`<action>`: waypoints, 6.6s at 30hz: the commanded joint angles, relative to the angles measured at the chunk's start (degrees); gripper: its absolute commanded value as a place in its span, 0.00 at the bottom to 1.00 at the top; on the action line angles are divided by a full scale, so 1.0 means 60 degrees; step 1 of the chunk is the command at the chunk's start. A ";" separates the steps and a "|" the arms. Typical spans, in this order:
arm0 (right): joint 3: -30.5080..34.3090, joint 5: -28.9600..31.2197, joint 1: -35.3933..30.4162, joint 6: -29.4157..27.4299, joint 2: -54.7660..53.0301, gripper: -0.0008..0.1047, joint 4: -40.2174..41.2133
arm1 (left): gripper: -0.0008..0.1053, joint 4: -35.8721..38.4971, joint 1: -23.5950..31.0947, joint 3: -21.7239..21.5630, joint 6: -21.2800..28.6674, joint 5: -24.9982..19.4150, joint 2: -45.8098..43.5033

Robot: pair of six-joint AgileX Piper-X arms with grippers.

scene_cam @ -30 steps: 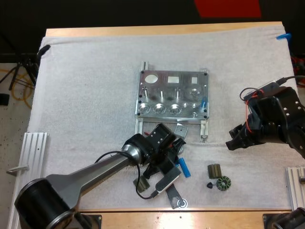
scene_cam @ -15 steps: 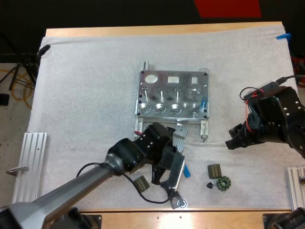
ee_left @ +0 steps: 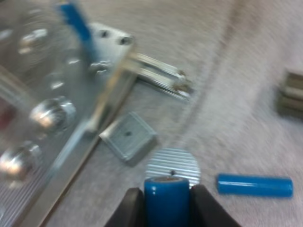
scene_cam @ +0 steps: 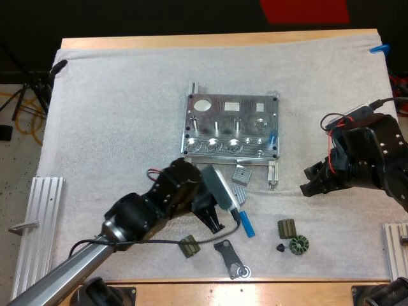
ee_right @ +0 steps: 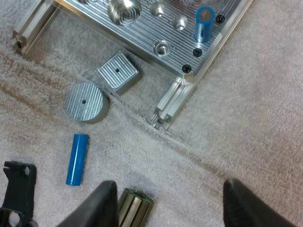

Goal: Load cells from right to left

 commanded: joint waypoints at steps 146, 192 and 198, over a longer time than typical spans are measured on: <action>0.4654 -0.3037 0.4117 0.5353 0.1032 0.19 -1.7894 | 0.01 -1.8297 0.1799 0.5007 -1.3575 0.0946 -0.1670; 0.4654 -0.3987 0.3037 0.5702 0.0655 0.19 -1.7326 | 0.48 -1.8819 0.2691 0.5007 -1.2803 0.2407 -0.1670; 0.4654 -0.4803 0.2577 0.5634 0.0655 0.19 -1.7328 | 0.49 -1.8819 0.3159 0.5007 -1.2803 0.3706 -0.1670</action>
